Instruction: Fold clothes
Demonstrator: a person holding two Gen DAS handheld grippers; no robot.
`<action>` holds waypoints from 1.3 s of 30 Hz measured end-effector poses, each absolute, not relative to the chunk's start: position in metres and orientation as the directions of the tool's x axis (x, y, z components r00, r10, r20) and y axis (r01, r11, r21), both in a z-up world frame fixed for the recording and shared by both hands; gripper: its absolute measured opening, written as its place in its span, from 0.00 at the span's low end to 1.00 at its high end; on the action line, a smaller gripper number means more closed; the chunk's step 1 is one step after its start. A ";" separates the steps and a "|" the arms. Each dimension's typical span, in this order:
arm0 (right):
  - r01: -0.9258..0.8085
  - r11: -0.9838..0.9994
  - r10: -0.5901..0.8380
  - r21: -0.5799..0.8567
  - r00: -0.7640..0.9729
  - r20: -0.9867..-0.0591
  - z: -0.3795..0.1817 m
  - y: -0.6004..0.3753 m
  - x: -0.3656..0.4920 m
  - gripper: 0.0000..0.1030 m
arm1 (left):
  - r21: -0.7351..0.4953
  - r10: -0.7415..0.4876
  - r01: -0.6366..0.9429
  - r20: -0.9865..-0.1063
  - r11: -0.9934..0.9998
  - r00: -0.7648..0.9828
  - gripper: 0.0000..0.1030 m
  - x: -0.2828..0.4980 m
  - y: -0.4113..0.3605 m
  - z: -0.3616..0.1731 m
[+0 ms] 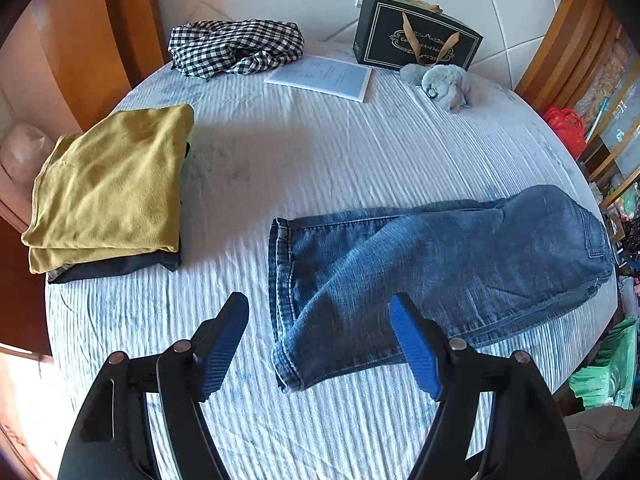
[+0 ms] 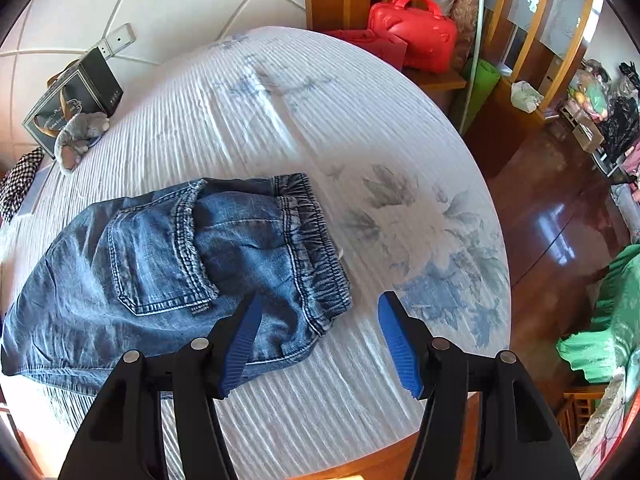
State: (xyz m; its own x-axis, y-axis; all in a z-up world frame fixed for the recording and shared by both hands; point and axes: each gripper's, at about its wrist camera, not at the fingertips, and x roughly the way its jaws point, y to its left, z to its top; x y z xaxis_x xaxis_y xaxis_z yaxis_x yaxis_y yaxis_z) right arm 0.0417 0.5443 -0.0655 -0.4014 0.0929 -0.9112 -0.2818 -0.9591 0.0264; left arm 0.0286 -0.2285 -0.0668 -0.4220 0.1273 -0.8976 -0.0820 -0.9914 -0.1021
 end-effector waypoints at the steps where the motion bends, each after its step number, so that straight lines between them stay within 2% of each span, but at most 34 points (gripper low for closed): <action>1: -0.272 -0.962 0.093 0.025 -0.412 -0.907 -0.066 0.538 0.036 0.57 | -0.098 0.120 -0.074 -0.897 -0.992 -0.426 0.72 0.024 -0.230 -0.068; 7: -0.199 -0.979 0.051 0.047 -0.460 -0.886 -0.065 0.505 0.008 0.54 | -0.102 0.101 -0.015 -0.924 -0.995 -0.369 0.72 -0.011 -0.219 -0.122; 12: -0.185 -0.982 0.041 0.027 -0.356 -0.934 -0.102 0.492 -0.007 0.54 | -0.114 0.142 -0.106 -0.938 -0.988 -0.315 0.70 -0.002 -0.188 -0.151; 15: -0.183 -0.982 0.024 0.035 -0.311 -0.950 -0.119 0.490 -0.003 0.55 | -0.127 0.184 -0.189 -0.927 -0.974 -0.326 0.68 0.016 -0.169 -0.148; 18: -0.196 -0.980 0.012 0.047 -0.290 -0.957 -0.131 0.491 -0.001 0.55 | -0.195 0.280 -0.261 -0.896 -0.945 -0.345 0.68 0.030 -0.161 -0.135; 22: -0.200 -0.979 0.022 0.034 -0.272 -0.962 -0.136 0.488 -0.006 0.60 | -0.185 0.265 -0.219 -0.860 -0.958 -0.436 0.68 0.025 -0.168 -0.111; 24: -0.196 -0.981 0.048 0.005 -0.268 -0.962 -0.134 0.481 -0.007 0.60 | -0.220 0.295 -0.210 -0.836 -0.953 -0.464 0.65 0.020 -0.168 -0.103; 28: -0.169 -0.985 0.098 -0.032 -0.400 -0.911 -0.091 0.455 -0.006 0.58 | -0.209 0.318 -0.304 -0.870 -0.929 -0.376 0.65 0.016 -0.125 -0.124; 31: -0.055 -0.998 0.031 -0.006 -0.466 -0.884 -0.062 0.421 -0.017 0.58 | -0.204 0.328 -0.371 -0.893 -0.906 -0.309 0.65 0.013 -0.094 -0.140; 37: 0.172 -0.979 -0.175 0.108 -0.442 -0.880 -0.055 0.337 -0.052 0.58 | -0.163 0.263 -0.267 -0.877 -0.950 -0.402 0.65 0.011 -0.128 -0.124; 39: 0.272 -0.956 -0.218 0.107 -0.421 -0.880 -0.058 0.294 -0.059 0.59 | -0.146 0.228 -0.214 -0.873 -0.966 -0.432 0.65 0.010 -0.146 -0.118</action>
